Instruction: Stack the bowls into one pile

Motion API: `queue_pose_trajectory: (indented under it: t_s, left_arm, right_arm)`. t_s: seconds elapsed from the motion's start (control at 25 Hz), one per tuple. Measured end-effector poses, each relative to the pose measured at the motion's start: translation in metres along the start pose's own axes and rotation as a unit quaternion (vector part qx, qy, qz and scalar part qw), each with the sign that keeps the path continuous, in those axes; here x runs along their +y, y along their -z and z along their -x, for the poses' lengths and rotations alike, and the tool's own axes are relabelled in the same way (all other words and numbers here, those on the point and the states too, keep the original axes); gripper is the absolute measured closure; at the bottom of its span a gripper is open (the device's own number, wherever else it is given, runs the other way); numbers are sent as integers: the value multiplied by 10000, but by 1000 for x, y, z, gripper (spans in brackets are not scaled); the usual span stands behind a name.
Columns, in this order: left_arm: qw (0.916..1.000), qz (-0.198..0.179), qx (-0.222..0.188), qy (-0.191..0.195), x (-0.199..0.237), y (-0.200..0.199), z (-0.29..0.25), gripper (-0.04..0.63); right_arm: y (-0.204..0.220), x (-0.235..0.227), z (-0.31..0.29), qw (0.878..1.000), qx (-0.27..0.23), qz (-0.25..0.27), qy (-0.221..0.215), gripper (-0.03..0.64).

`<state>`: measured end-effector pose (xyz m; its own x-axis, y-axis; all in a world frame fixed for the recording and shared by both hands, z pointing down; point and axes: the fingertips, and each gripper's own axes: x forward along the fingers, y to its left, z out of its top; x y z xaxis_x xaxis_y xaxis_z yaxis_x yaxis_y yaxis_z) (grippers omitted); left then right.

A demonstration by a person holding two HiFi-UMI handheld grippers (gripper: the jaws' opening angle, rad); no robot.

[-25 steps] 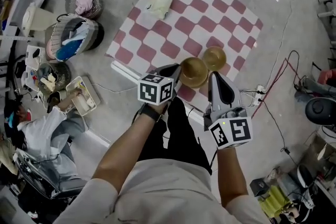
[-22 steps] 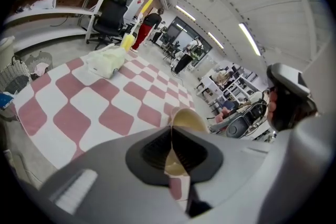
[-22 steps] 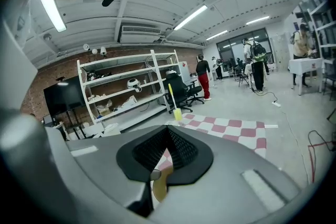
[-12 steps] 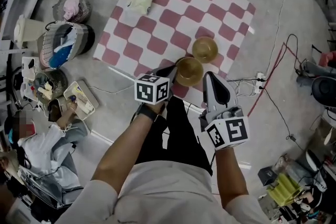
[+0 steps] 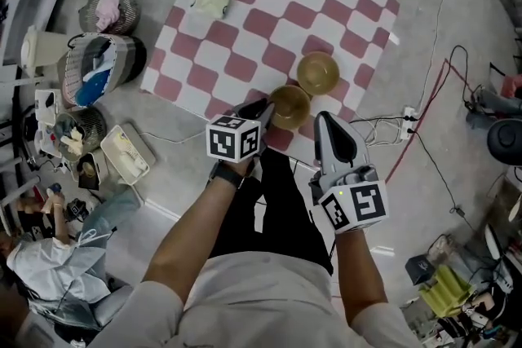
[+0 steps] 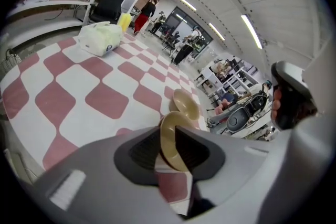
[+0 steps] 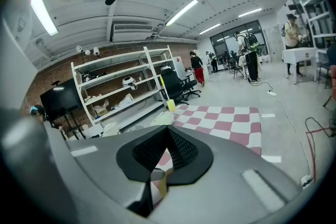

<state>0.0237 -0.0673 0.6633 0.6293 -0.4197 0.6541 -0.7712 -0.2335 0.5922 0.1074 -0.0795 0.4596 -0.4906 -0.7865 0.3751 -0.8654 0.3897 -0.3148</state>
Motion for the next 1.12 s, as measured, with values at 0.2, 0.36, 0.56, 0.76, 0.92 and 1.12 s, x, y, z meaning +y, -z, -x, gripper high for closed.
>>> queue_pose_trajectory:
  t_s: [0.2, 0.36, 0.56, 0.76, 0.92, 1.12]
  left_arm:
    - [9998, -20, -120, -145, 6, -7, 8, 538]
    - [9995, -72, -248, -206, 6, -20, 13, 540]
    - [9992, -226, -324, -77, -4, -46, 12, 540]
    - [9990, -374, -221, 103, -11, -66, -1, 540]
    - [9984, -525, 25, 227, -13, -72, -18, 540]
    - [9966, -651, 342, 370, -11, -78, -46, 540]
  right_arm:
    - [4, 2, -3, 10000, 10, -38, -67, 607]
    - [1, 3, -2, 10000, -24, -25, -82, 607]
    - [-10, 6, 0, 9999, -88, 47, -98, 607]
    - [-17, 4, -5, 9997, -131, 143, -113, 607]
    - [-19, -2, -11, 9998, -123, 135, -95, 607]
    - [-16, -17, -19, 9999, -76, 75, -34, 607]
